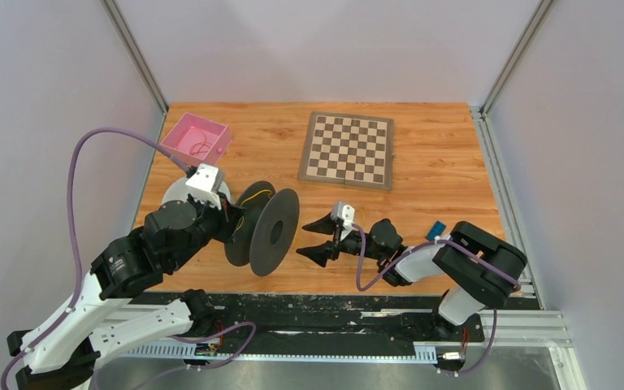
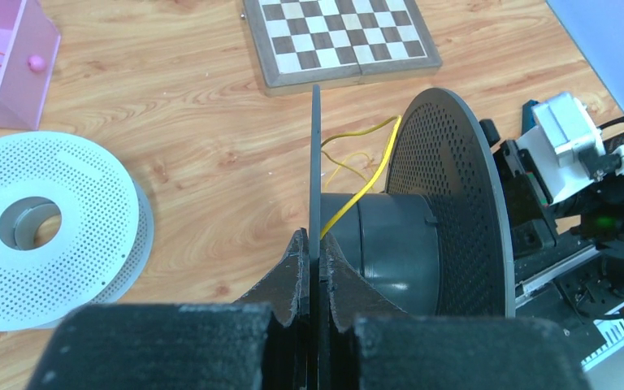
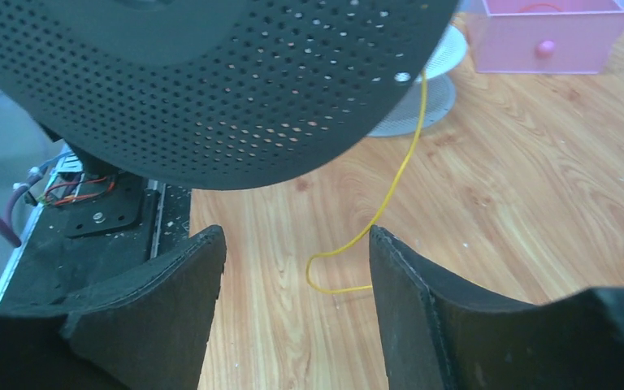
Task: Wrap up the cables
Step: Pick up the cable reel from the corner of the board.
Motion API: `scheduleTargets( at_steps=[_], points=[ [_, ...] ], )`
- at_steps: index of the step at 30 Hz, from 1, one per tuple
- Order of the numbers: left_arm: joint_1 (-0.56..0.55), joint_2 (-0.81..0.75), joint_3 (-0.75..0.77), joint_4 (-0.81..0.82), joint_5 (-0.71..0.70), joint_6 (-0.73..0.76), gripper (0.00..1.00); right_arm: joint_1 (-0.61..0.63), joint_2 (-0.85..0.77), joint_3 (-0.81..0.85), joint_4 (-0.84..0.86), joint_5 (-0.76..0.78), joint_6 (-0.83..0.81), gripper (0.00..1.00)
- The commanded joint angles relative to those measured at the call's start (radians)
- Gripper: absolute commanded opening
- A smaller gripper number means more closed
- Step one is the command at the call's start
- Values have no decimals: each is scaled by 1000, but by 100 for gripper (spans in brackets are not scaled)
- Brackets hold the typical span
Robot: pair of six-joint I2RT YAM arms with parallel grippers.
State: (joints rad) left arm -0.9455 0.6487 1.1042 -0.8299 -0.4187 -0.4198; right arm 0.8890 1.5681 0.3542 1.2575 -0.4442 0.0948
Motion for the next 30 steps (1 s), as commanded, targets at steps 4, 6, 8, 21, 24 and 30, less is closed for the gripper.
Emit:
scheduleTargets(
  at_steps=[4,6,8,21,24,30],
  points=[
    [4,6,69,125,7,-61,0,27,130,53,231,-73,16,64],
    [3,8,76,127,11,-67,0,30,172,51,302,-56,27,64],
    [4,7,84,125,1,-68,0,30,198,50,341,-32,34,64],
    [3,-20,100,145,-54,-118,0,30,260,123,325,-38,-24,66],
    [4,-20,119,155,-32,-136,0,30,288,151,320,-68,-38,62],
    [5,-16,135,180,-24,-172,0,43,344,195,367,-131,4,55]
  ],
)
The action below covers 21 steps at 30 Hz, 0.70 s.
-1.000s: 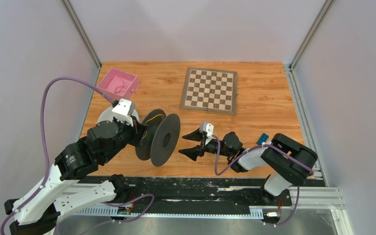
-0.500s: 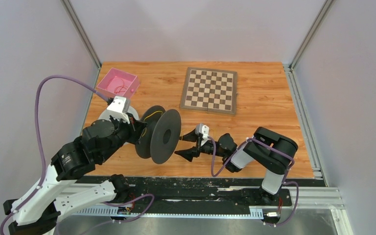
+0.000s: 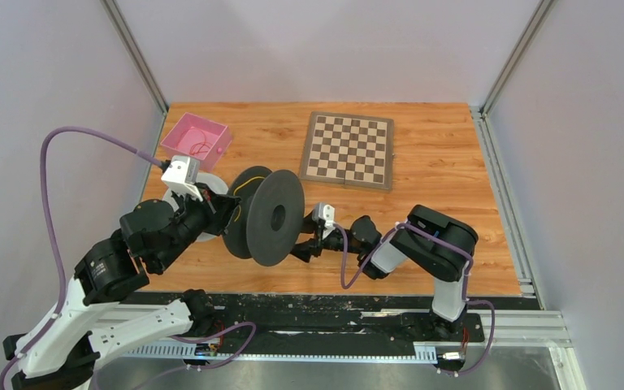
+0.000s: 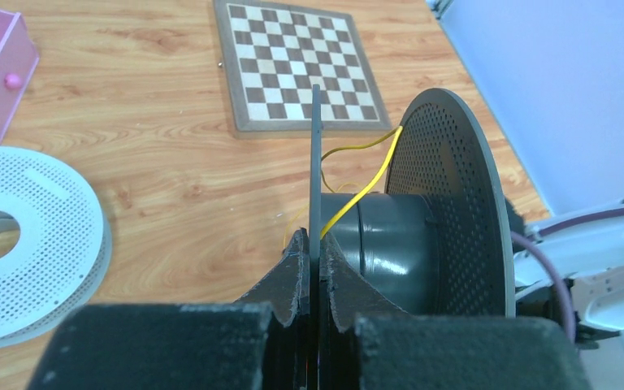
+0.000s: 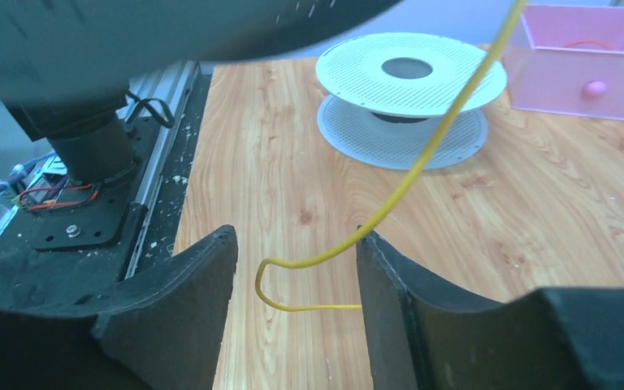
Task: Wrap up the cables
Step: Pick up the cable reel from the corner of the board, then place the cable at the center of the board.
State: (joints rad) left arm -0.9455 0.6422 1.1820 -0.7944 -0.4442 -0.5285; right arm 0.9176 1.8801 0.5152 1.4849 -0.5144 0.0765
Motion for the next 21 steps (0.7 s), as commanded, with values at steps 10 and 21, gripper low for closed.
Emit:
scheduleTargets(
  at_steps=[10,21],
  points=[
    [11,122,195,-2,-293,-85,0,18,-84,-125,125,84,52,0],
    [188,257,303,3,-139,-52,0,52,-254,-149,-163,92,-29,0]
  ],
)
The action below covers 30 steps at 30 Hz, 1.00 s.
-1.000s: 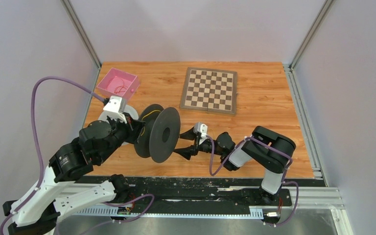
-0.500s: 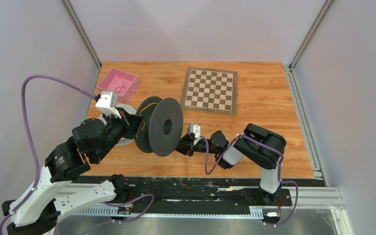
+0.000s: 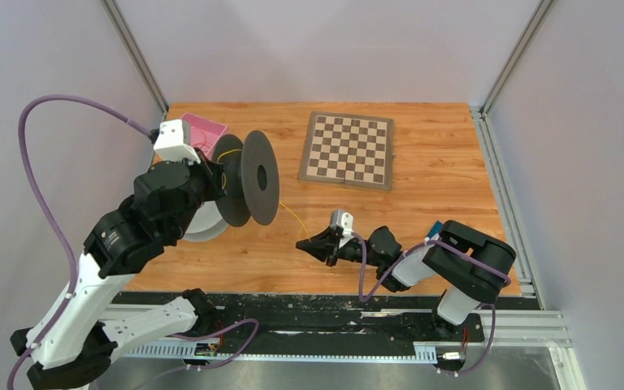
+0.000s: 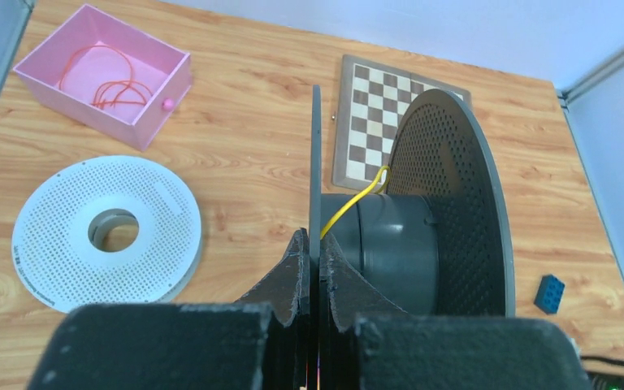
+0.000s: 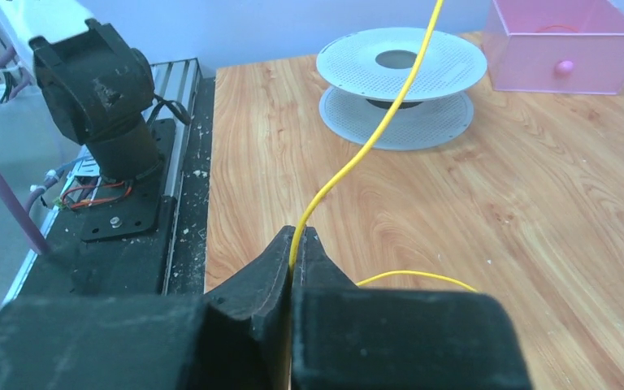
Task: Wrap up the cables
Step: Place the cable at the center of the board.
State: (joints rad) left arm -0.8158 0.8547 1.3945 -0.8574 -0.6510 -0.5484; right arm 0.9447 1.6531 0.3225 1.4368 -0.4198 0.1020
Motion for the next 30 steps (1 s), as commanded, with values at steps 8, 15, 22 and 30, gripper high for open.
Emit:
scheduleTargets(
  at_steps=[8,15,22,30],
  points=[
    [344,94,51,113,359,-122,0,172,-58,161,-396,20,-208,0],
    [518,95,-16,185,483,-172,0,229,-119,201,-512,-34,-234,0],
    [583,109,-38,234,510,-169,0,258,-137,252,-621,-57,-252,0],
    [590,99,-191,338,541,-63,0,257,-180,509,-1081,1,-241,0]
  ],
)
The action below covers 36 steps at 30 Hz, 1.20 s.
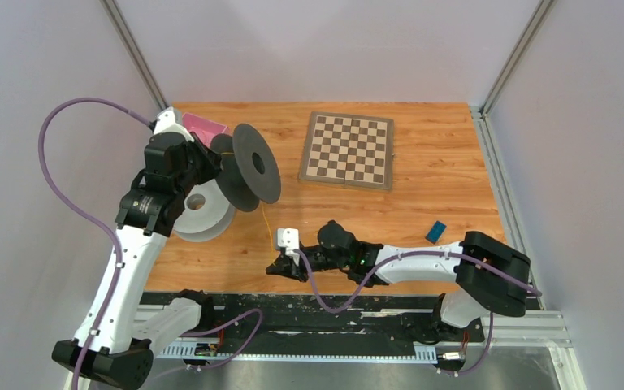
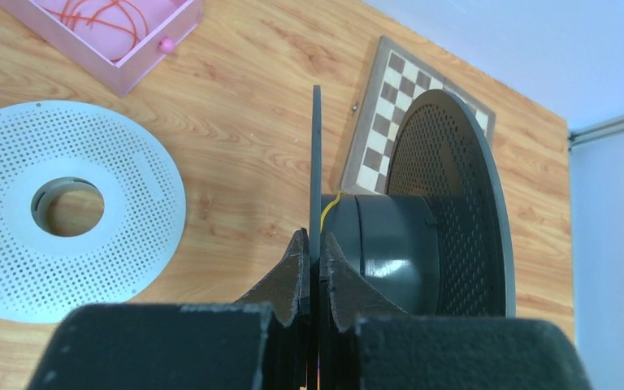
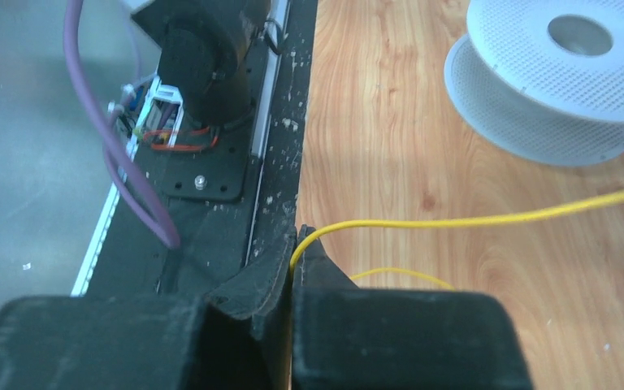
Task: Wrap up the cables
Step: Place the cable at the center of the board.
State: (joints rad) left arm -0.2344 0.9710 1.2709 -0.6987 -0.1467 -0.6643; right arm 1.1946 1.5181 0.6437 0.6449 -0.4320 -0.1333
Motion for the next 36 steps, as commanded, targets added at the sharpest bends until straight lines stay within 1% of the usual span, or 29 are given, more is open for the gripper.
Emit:
scheduleTargets(
  at_steps=[1,3,7,11,18,22,28,32,36],
  points=[
    [8,-22,-85,191,43,68,0,7,-43,234,-353,12,-12,0],
    [6,-36,-135,216,49,108,0,4,-45,305,-418,8,-18,0],
    [-11,-70,-205,243,65,228,0,-29,-52,365,-433,-41,5,0],
    [-39,-127,-271,275,115,296,0,-74,-44,432,-464,-78,42,0],
    [-45,-203,-358,292,295,342,0,-177,2,518,-502,-156,107,0],
    [-45,-206,-364,242,358,386,0,-196,10,542,-530,-211,93,0],
    [-47,-204,-366,184,367,461,0,-200,-5,572,-578,-213,82,0],
    [-49,-203,-370,164,341,506,0,-213,-2,617,-638,-154,98,0],
    [-55,-204,-361,126,313,570,0,-241,4,652,-697,-129,117,0]
  ],
)
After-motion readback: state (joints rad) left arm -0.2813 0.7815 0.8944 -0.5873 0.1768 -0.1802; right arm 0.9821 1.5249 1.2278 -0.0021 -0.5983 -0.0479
